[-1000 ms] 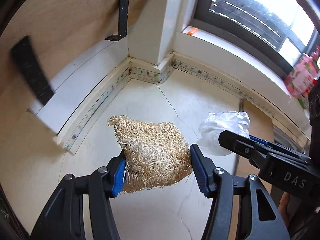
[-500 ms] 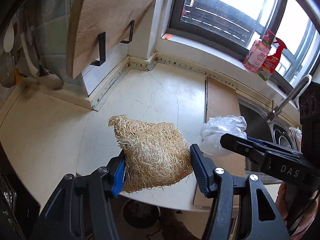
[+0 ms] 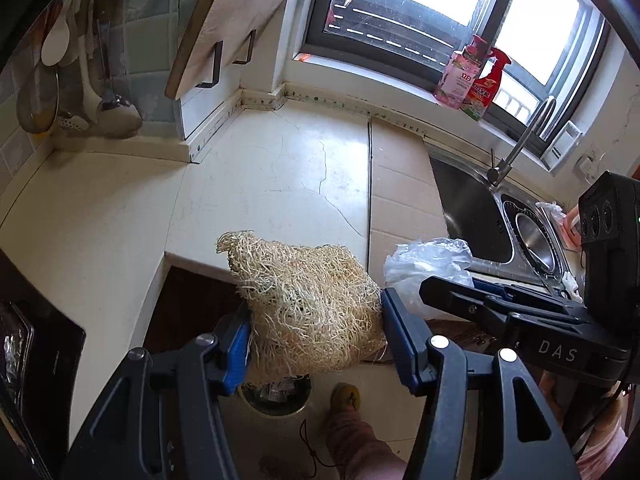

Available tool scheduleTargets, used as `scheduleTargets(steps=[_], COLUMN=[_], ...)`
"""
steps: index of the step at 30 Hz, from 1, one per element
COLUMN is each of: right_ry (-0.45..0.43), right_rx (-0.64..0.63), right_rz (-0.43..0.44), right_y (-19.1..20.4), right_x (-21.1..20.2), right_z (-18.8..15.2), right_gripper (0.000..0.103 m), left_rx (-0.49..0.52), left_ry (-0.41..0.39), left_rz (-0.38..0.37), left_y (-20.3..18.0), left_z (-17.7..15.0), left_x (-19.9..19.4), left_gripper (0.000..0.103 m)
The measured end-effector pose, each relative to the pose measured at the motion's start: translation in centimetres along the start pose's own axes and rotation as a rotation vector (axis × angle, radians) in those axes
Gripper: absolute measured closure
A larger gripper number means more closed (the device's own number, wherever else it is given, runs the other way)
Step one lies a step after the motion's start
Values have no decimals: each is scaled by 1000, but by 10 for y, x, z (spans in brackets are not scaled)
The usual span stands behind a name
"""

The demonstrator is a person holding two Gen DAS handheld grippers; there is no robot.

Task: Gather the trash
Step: 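Carry scrubber and plastic bag down over the floor bin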

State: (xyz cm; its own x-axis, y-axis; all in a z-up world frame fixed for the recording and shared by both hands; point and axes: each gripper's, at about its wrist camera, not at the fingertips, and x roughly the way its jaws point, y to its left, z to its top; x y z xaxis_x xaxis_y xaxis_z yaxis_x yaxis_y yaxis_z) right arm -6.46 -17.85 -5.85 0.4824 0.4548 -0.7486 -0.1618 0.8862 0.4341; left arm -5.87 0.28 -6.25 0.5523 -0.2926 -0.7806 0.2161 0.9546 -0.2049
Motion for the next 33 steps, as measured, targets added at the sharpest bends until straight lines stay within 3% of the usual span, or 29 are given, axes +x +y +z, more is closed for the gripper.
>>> scheduleTargets(steps=[6,11,16,20,26,33], right_ry=[-21,5,114,196,296,356], right_rx=[-78,-179,-209,-206,-217,-252], right_rz=[4,-8,-17,-43,-63,-98], right_y=[10,7,-19,-46,-82,-108], right_x=[4,37,93,141,224,305], right_z=[-34,-66,-95,-119,-161,-202], right_gripper=[63,63,63,63,61,60], left_rx=[-21,-72,-160,-204,-268,-250], left_ry=[11,8,66,129,209,268], left_rz=[-7,26,42,96,103,125], left_y=[7,22,47,69,100,118], left_z=[-29,-62,-109,-151,-207,-258], left_x=[4,36,93,149,226,304], left_gripper=[45,45,45,45,44,42])
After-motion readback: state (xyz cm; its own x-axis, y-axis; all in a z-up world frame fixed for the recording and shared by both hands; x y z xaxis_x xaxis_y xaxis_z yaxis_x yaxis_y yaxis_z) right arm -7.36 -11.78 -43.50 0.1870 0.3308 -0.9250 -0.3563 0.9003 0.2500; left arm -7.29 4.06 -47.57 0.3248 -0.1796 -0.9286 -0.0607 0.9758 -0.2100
